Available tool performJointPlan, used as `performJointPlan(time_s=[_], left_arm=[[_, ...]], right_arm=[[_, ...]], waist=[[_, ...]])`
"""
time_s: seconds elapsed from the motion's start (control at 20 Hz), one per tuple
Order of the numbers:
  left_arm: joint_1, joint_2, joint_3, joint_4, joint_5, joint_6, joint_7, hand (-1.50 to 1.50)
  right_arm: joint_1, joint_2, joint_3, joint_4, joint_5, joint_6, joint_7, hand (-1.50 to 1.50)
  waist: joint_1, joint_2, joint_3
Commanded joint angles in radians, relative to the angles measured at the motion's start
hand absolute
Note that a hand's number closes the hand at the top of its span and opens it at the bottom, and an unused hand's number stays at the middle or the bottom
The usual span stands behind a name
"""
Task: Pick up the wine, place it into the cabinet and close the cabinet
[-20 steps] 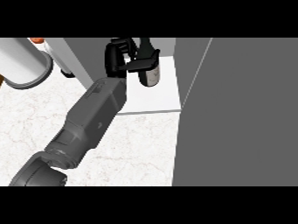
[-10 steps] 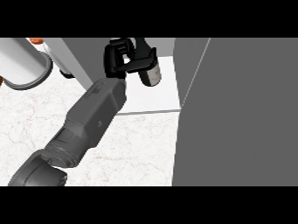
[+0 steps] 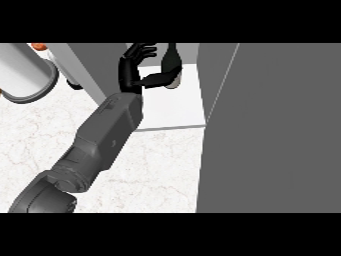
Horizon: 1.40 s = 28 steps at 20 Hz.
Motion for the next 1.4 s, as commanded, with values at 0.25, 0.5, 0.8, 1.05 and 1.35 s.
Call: performJointPlan(time_s=[0.25, 0.5, 0.8, 1.05, 1.35], left_arm=[[0.066, 0.058, -0.030, 0.043, -0.052, -0.020, -0.026, -1.50], [0.079, 0.039, -0.029, 0.041, -0.060, 0.026, -0.054, -1.50], [0.069, 0.006, 0.016, 0.014, -0.030, 0.061, -0.093, -1.50], [0.106, 0.026, 0.011, 0.022, -0.044, -0.018, -0.122, -1.50], [0.092, 0.013, 0.004, 0.018, -0.061, -0.069, -0.128, -1.50]], right_arm=[[0.016, -0.002, -0.005, -0.046, -0.030, -0.001, 0.008, -1.50], [0.013, -0.006, -0.006, -0.057, -0.041, 0.001, 0.026, -1.50], [0.030, -0.017, -0.019, -0.050, -0.062, 0.023, -0.005, -1.50], [0.022, 0.005, 0.029, -0.022, -0.011, 0.009, -0.013, -1.50], [0.029, 0.008, 0.037, -0.038, -0.008, -0.005, -0.009, -1.50]], waist=[[0.002, 0.006, -0.002], [0.000, 0.006, -0.002], [-0.006, 0.007, -0.002], [-0.012, 0.014, -0.003], [-0.009, 0.010, -0.003]])
